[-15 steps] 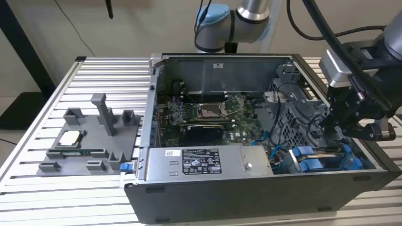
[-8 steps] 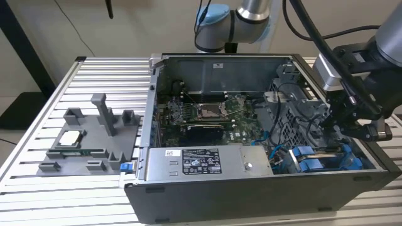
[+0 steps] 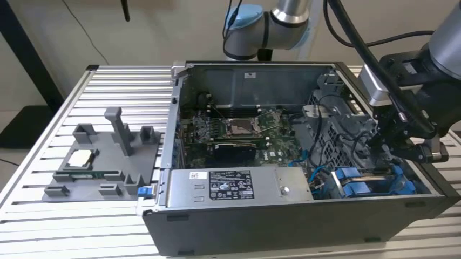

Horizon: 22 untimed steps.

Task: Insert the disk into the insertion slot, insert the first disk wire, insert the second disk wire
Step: 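Insert the second disk wire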

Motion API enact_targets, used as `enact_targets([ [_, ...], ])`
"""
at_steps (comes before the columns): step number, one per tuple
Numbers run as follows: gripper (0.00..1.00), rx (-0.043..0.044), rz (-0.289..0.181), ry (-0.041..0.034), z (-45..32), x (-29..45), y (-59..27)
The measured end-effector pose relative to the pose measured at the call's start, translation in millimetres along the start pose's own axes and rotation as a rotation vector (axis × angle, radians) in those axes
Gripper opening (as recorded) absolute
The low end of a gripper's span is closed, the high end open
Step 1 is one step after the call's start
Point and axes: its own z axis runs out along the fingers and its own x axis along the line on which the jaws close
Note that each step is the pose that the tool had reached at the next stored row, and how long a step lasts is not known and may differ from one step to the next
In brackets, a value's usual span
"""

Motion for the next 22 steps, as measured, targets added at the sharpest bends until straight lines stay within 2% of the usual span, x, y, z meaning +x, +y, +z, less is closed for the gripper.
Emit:
enact_targets([
  [5,0.16,-0.0007,0.0,0.0009,0.4,0.1,0.1],
  [8,0.16,-0.0104,0.001,0.0099,0.4,0.1,-0.2],
  [11,0.16,-0.0387,0.006,0.0257,0.7,0.1,-1.3],
  [14,0.16,-0.0767,0.013,0.0417,1.2,0.2,-3.5],
  [16,0.16,-0.1025,0.018,0.0496,1.4,0.2,-7.2],
  [18,0.16,-0.1202,0.022,0.052,2.9,0.3,-12.7],
  [22,0.16,-0.1429,0.027,0.0534,6.9,1.0,-24.8],
])
